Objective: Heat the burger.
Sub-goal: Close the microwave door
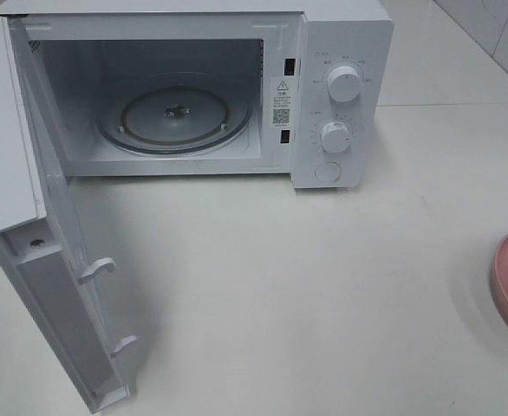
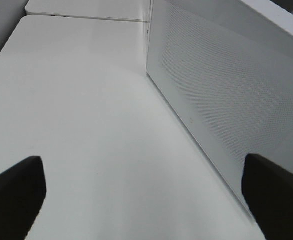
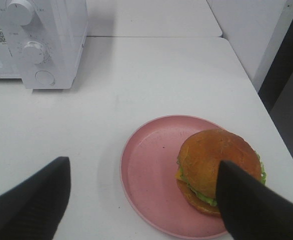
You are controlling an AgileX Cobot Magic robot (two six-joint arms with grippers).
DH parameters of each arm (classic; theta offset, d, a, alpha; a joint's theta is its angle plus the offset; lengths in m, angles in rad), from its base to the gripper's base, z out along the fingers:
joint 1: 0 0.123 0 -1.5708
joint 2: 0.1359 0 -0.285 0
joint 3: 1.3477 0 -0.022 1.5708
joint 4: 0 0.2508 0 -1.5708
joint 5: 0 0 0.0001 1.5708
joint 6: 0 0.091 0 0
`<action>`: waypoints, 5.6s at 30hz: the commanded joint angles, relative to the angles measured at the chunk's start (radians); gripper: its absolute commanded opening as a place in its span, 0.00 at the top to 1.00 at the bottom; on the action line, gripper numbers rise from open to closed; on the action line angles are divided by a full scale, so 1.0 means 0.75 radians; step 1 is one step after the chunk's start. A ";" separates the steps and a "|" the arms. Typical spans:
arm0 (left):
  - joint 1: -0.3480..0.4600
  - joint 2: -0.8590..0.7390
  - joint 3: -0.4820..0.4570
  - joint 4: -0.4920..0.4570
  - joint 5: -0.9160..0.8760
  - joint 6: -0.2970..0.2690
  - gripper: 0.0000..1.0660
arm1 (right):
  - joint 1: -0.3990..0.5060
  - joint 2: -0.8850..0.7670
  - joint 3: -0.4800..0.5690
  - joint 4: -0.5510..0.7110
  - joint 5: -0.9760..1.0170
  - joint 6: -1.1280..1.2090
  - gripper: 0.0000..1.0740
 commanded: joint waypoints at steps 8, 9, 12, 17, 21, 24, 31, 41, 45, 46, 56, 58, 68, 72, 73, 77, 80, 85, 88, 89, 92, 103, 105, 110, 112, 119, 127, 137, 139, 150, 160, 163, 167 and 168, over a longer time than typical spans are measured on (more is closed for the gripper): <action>0.003 -0.012 0.005 -0.009 -0.016 -0.024 0.06 | -0.007 -0.033 0.001 -0.001 0.000 -0.020 0.30; 0.003 -0.012 0.005 -0.025 -0.019 -0.024 0.06 | -0.007 -0.033 0.001 -0.001 0.000 -0.020 0.30; 0.003 -0.001 0.004 -0.045 -0.023 -0.024 0.06 | -0.007 -0.033 0.001 -0.001 0.000 -0.020 0.30; 0.003 0.059 -0.009 -0.071 -0.047 -0.016 0.08 | -0.007 -0.033 0.001 -0.001 0.000 -0.020 0.30; 0.003 0.115 -0.024 -0.072 -0.080 -0.024 0.13 | -0.007 -0.033 0.001 -0.001 0.000 -0.020 0.30; 0.003 0.199 -0.028 -0.080 -0.151 -0.024 0.21 | -0.007 -0.033 0.001 -0.001 0.000 -0.020 0.30; 0.003 0.333 -0.028 -0.049 -0.251 -0.024 0.43 | -0.007 -0.033 0.001 -0.001 0.000 -0.020 0.30; 0.003 0.575 0.045 -0.047 -0.576 -0.016 1.00 | -0.007 -0.033 0.001 -0.001 0.000 -0.020 0.31; 0.003 0.635 0.104 -0.047 -0.773 -0.016 1.00 | -0.007 -0.033 0.001 -0.001 0.000 -0.020 0.31; 0.003 0.651 0.125 -0.047 -0.837 -0.012 1.00 | -0.007 -0.033 0.001 -0.001 0.000 -0.020 0.31; 0.003 0.807 0.356 -0.085 -1.457 0.067 1.00 | -0.007 -0.033 0.001 -0.001 0.000 -0.020 0.31; 0.003 0.827 0.379 -0.085 -1.511 0.061 1.00 | -0.007 -0.033 0.001 -0.001 0.000 -0.020 0.31; -0.051 1.111 0.473 0.051 -1.967 -0.067 1.00 | -0.007 -0.033 0.001 -0.001 0.000 -0.020 0.31; -0.096 1.208 0.473 0.179 -2.084 -0.147 1.00 | -0.007 -0.033 0.001 -0.001 0.000 -0.020 0.31; -0.117 1.272 0.473 0.275 -2.132 -0.175 1.00 | -0.007 -0.033 0.001 -0.001 0.000 -0.020 0.31; -0.131 1.368 0.473 0.397 -2.168 -0.213 1.00 | -0.007 -0.033 0.001 -0.001 0.000 -0.020 0.31; -0.129 1.437 0.473 0.427 -2.232 -0.272 1.00 | -0.007 -0.033 0.001 -0.001 0.000 -0.020 0.31; -0.129 1.561 0.473 0.496 -2.423 -0.352 1.00 | -0.007 -0.033 0.001 -0.001 0.000 -0.020 0.31; -0.129 1.639 0.472 0.605 -2.527 -0.383 1.00 | -0.007 -0.033 0.001 -0.001 0.000 -0.020 0.31; -0.129 1.692 0.472 0.656 -2.592 -0.393 1.00 | -0.007 -0.033 0.001 -0.001 0.000 -0.020 0.31; -0.157 1.755 0.463 0.648 -2.639 -0.404 1.00 | -0.007 -0.033 0.001 -0.001 0.000 -0.020 0.31; -0.377 1.904 0.364 0.425 -2.628 -0.356 1.00 | -0.007 -0.033 0.001 -0.001 0.000 -0.020 0.31; -0.411 1.931 0.344 0.395 -2.628 -0.356 1.00 | -0.007 -0.033 0.001 -0.001 0.000 -0.020 0.31; -0.503 2.007 0.275 0.361 -2.616 -0.319 1.00 | -0.007 -0.033 0.001 -0.001 0.000 -0.020 0.31; -0.527 2.023 0.260 0.341 -2.615 -0.305 1.00 | -0.007 -0.033 0.001 -0.001 0.000 -0.020 0.31; -0.735 2.141 0.131 0.000 -2.613 -0.156 1.00 | -0.007 -0.033 0.001 -0.001 0.000 -0.020 0.31; -0.855 2.223 0.011 -0.213 -2.597 -0.085 1.00 | -0.007 -0.033 0.001 -0.001 0.000 -0.020 0.31; -0.881 2.327 -0.197 -0.275 -2.513 -0.053 1.00 | -0.007 -0.033 0.001 -0.001 0.000 -0.020 0.31; -0.881 2.332 -0.219 -0.283 -2.507 -0.053 1.00 | -0.007 -0.033 0.001 -0.001 0.000 -0.020 0.31; -0.881 2.448 -0.417 -0.341 -2.459 -0.047 1.00 | -0.007 -0.033 0.001 -0.001 0.000 -0.020 0.31; -0.881 2.545 -0.560 -0.345 -2.423 -0.024 1.00 | -0.007 -0.033 0.001 -0.001 0.000 -0.020 0.31; -0.881 2.584 -0.640 -0.345 -2.399 -0.024 1.00 | -0.007 -0.033 0.001 -0.001 0.000 -0.020 0.31; -0.881 2.615 -0.695 -0.345 -2.389 -0.024 1.00 | -0.007 -0.033 0.001 -0.001 0.000 -0.020 0.31; -0.881 2.628 -0.716 -0.345 -2.381 -0.024 1.00 | -0.007 -0.033 0.001 -0.001 0.000 -0.020 0.31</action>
